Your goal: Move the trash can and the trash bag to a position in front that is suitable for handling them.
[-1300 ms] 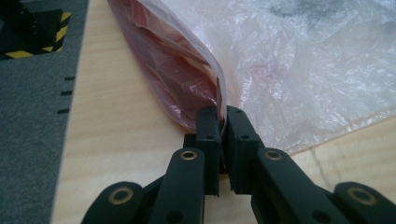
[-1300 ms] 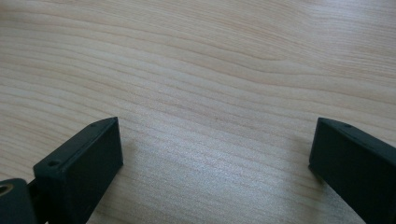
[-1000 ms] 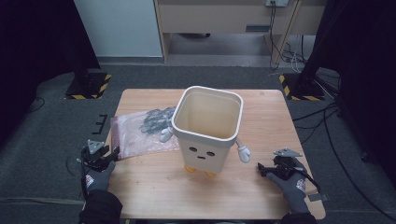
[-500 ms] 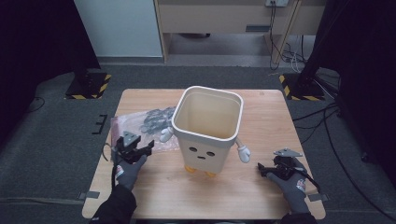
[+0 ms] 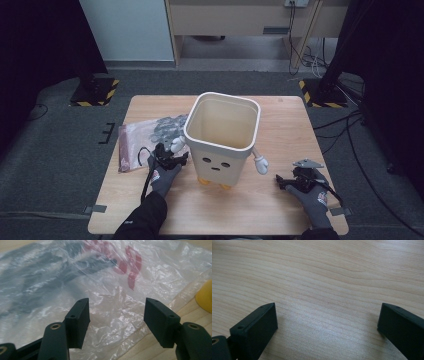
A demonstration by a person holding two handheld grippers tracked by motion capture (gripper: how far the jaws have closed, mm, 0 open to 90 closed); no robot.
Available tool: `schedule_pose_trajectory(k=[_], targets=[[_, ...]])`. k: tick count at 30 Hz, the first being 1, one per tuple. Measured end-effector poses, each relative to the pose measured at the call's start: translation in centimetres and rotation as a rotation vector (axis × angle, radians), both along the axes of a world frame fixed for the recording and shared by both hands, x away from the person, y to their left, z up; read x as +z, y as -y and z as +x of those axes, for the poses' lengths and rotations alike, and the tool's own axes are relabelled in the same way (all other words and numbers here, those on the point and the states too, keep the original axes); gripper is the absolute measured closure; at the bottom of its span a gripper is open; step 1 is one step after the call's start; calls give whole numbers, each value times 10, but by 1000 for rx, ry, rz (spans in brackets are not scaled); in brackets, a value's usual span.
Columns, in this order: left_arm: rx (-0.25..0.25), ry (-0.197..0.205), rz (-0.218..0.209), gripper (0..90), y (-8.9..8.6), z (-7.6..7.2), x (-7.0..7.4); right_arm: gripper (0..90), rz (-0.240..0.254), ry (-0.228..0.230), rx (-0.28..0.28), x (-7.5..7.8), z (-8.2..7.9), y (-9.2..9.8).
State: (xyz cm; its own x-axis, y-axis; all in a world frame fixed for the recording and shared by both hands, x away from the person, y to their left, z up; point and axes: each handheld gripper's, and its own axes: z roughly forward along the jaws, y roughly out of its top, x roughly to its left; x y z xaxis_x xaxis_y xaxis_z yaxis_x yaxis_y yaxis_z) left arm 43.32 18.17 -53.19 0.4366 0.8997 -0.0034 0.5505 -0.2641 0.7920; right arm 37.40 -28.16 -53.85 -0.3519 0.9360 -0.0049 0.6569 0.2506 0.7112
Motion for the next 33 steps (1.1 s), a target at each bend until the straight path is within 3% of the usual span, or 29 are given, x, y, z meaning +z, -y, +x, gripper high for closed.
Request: schedule_pose_trajectory(k=[6, 10, 17, 22, 27, 33], targets=[[-23, -28, 60, 412, 5, 1, -3, 26, 4, -4, -2, 0, 0, 0], [-9, -52, 39, 432, 4, 2, -3, 25, 2, -3, 1, 0, 0, 0], [-12, -43, 41, 541, 4, 3, -3, 25, 4, -4, 0, 0, 0, 0], [-18, -22, 51, 721, 3, 4, -3, 25, 3, -2, 2, 0, 0, 0], [-42, -32, 50, 867, -7, 4, -2, 24, 1, -2, 3, 0, 0, 0], [-65, -22, 42, 888, -22, 0, 2, 24, 2, -2, 3, 0, 0, 0]])
